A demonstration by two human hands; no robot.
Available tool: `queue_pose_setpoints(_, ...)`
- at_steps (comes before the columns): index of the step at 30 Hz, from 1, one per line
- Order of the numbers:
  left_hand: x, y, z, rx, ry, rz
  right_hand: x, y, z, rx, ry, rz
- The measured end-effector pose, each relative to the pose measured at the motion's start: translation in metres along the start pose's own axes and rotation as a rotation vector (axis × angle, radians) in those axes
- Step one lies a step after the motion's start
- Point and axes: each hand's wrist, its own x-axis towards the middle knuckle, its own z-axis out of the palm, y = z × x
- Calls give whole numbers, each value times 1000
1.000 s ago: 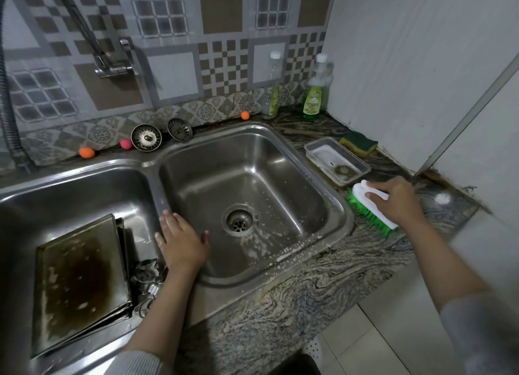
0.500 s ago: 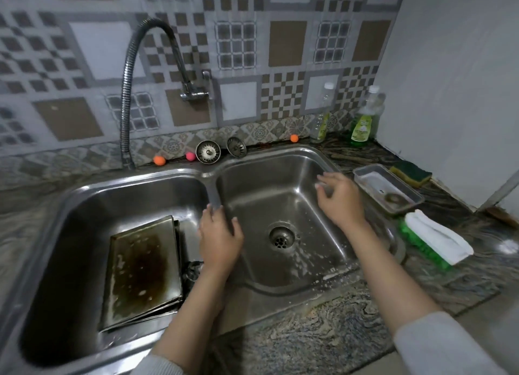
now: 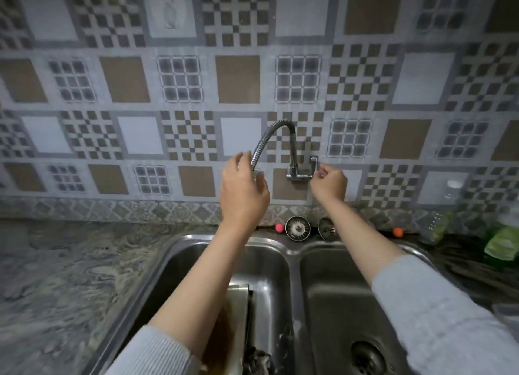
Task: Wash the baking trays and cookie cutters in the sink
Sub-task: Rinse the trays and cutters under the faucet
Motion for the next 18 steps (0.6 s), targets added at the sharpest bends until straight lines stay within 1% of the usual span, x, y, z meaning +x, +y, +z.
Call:
queue_pose_setpoints(2, 19, -3, 9, 14, -54, -12, 25, 2, 11, -26, 21, 59)
queue_pose_setpoints(4, 33, -8, 18, 24, -89, -22, 47, 5, 22, -59, 16, 73)
queue_pose_setpoints(8, 46, -15, 26, 7, -78, -32, 76, 4, 41, -101, 16, 94)
queue_pose_setpoints(14, 56, -21, 20, -115, -128, -126, 100, 5, 53, -130, 67, 131)
queue_pose_setpoints(18, 64, -29, 17, -185, -163, -135, 99, 9, 56, -141, 46, 85)
